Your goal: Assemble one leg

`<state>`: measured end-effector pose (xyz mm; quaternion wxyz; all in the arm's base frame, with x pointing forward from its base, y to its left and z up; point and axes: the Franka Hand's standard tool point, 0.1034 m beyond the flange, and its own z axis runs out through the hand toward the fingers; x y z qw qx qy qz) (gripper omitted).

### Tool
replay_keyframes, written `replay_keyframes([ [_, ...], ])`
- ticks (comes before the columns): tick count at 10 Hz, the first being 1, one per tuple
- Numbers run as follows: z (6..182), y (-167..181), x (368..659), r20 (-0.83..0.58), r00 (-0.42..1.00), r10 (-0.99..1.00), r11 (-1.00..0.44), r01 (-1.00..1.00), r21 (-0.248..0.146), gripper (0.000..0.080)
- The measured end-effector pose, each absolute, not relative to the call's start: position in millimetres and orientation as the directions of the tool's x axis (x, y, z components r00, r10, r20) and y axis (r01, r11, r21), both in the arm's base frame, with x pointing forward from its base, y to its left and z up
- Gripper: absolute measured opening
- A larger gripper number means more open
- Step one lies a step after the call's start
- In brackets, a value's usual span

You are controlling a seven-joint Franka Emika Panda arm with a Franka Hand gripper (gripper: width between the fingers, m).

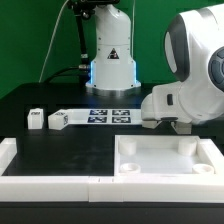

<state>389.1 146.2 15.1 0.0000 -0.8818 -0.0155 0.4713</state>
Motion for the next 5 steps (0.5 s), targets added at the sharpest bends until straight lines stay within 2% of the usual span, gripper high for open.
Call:
replay_keyframes([
  [4, 68.2, 136.9, 404.3, -0.83, 0.555, 0.045, -0.999, 0.043, -0.025, 0.0288],
  [5, 72.4, 137.1, 408.0, -0.819, 0.572, 0.045, -0.999, 0.042, -0.025, 0.0288],
])
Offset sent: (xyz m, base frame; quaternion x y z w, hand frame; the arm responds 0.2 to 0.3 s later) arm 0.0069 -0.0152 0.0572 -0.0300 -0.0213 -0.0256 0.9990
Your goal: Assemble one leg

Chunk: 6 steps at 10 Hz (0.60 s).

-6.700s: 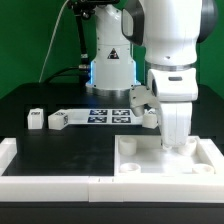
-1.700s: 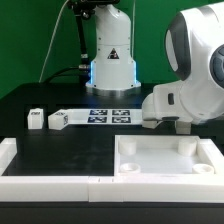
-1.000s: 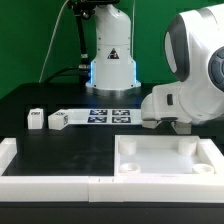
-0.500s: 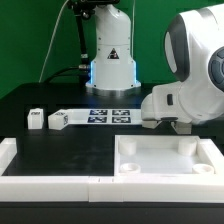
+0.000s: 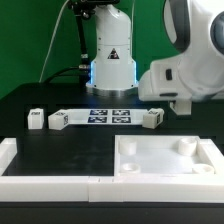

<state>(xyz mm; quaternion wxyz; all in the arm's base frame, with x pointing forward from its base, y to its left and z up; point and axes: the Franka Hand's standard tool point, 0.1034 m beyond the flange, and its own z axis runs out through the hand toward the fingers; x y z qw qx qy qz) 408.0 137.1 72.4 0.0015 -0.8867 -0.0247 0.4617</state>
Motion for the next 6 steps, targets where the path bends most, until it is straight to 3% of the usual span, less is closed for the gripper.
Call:
replay_keyframes([
  [3, 65.6, 140.7, 416.7, -0.76, 0.648, 0.046, -0.999, 0.035, -0.031, 0.0288],
  [6, 67.7, 141.9, 429.6, -0.513, 0.858, 0.044, -0.999, 0.025, -0.043, 0.029],
])
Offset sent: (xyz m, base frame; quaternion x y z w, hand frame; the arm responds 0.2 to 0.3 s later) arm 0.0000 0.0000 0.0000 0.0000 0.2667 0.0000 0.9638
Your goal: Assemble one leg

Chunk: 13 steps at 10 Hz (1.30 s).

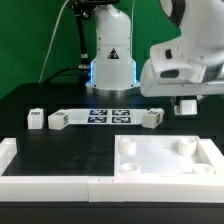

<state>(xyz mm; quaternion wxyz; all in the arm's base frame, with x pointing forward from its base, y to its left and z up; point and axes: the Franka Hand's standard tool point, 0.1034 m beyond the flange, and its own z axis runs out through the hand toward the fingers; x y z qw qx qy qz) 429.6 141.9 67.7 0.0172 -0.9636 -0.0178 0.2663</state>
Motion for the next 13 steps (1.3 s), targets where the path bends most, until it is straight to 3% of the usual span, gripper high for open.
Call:
replay_keyframes([
  [2, 82.2, 136.7, 453.1, -0.358, 0.931, 0.078, -0.996, 0.057, -0.069, 0.029],
  [5, 110.4, 137.4, 471.8, -0.141, 0.986, 0.091, -0.994, 0.081, -0.077, 0.029],
  [7, 103.7, 137.7, 471.8, 0.022, 0.996, 0.085, -0.993, 0.087, -0.084, 0.029],
  [9, 111.2, 136.9, 483.0, 0.18, 0.98, 0.083, -0.991, 0.101, -0.091, 0.029],
  [13, 111.0, 135.1, 485.9, 0.197, 0.974, 0.111, -0.988, 0.13, -0.086, 0.029],
])
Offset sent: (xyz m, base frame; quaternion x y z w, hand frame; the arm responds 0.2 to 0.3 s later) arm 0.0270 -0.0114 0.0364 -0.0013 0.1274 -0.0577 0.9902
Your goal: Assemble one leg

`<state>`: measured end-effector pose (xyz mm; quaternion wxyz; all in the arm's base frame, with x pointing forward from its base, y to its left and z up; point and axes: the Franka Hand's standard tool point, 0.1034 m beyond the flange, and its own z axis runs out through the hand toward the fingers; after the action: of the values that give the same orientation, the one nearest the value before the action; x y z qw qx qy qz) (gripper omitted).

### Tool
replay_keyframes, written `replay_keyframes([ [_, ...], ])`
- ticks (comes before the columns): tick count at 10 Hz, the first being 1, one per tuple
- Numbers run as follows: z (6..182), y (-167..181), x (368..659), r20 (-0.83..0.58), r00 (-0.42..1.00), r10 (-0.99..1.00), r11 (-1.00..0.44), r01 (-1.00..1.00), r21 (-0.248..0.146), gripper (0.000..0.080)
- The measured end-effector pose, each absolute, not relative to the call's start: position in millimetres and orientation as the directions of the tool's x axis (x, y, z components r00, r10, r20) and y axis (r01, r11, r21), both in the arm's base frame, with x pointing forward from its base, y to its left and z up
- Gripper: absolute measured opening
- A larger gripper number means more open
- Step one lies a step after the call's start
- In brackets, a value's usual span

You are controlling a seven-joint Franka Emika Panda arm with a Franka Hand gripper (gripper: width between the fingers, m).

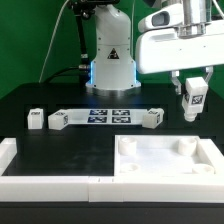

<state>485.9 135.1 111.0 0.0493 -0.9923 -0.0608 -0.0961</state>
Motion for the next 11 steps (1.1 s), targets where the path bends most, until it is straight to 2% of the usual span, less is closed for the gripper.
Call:
replay_keyframes([
  [1, 113.1, 130.4, 494.0, 0.204, 0.967, 0.15, -0.983, 0.169, -0.076, 0.029],
  [2, 118.1, 125.2, 514.3, 0.225, 0.961, 0.159, -0.981, 0.18, -0.073, 0.029],
  [6, 115.5, 111.7, 592.1, 0.288, 0.936, 0.202, -0.97, 0.231, -0.07, 0.029],
  [8, 116.0, 106.3, 605.2, 0.303, 0.93, 0.209, -0.969, 0.239, -0.066, 0.029],
  [11, 115.2, 107.1, 604.1, 0.301, 0.93, 0.211, -0.968, 0.241, -0.066, 0.029],
])
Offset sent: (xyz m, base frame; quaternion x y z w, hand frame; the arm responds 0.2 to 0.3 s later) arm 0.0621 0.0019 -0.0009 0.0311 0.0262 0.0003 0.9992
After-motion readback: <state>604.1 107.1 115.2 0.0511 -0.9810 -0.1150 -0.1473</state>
